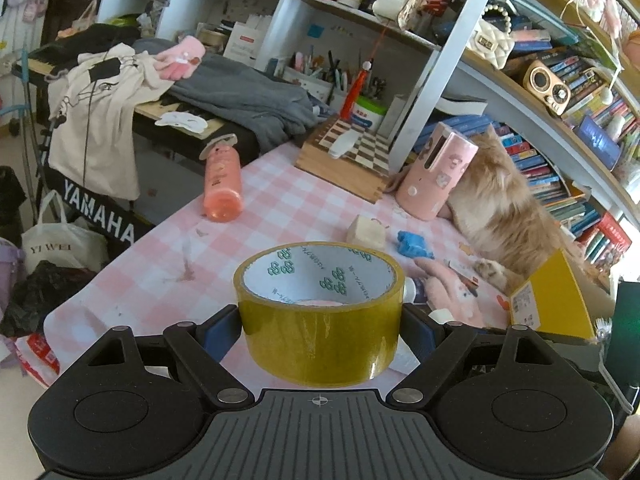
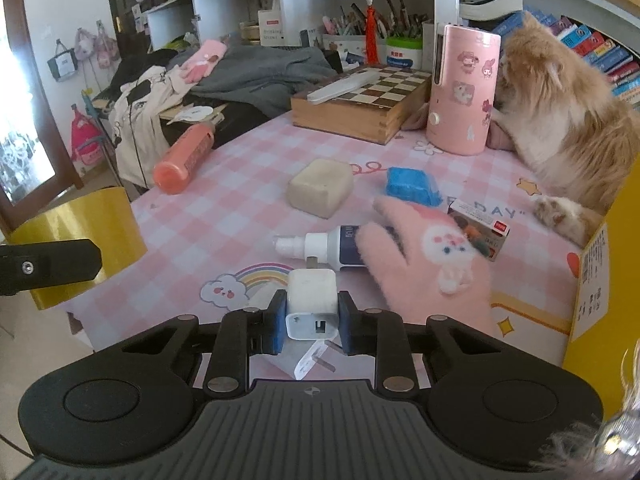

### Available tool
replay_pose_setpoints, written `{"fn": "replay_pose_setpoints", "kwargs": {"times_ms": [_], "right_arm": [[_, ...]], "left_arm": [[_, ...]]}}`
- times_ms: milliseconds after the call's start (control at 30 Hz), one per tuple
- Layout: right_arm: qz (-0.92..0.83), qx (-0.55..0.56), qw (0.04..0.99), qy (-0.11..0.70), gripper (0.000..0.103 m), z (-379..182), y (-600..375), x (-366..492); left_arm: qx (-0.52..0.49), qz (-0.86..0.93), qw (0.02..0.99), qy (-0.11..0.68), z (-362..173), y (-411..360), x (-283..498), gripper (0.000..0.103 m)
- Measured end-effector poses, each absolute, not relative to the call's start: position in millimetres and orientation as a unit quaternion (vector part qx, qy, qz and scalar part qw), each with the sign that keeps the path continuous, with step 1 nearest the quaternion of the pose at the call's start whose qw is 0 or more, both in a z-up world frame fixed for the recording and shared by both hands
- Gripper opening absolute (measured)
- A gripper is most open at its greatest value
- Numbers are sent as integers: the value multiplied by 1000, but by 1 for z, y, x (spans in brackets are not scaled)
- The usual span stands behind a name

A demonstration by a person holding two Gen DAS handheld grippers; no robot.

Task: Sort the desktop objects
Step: 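Lift the tape roll with the left gripper while the right gripper grasps the white charger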

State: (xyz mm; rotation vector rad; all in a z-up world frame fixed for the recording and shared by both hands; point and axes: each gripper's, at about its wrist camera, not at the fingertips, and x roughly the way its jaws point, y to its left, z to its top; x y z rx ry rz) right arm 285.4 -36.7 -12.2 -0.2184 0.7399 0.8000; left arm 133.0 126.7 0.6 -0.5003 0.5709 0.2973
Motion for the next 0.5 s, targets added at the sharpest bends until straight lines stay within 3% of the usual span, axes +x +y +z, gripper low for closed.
{"fn": "replay_pose_setpoints", "kwargs": {"times_ms": [500], "right_arm": [[345,-51,884,311,23,36,-60,259]], "left_arm": [[-213,72,940,257,31,132,127,87]]}}
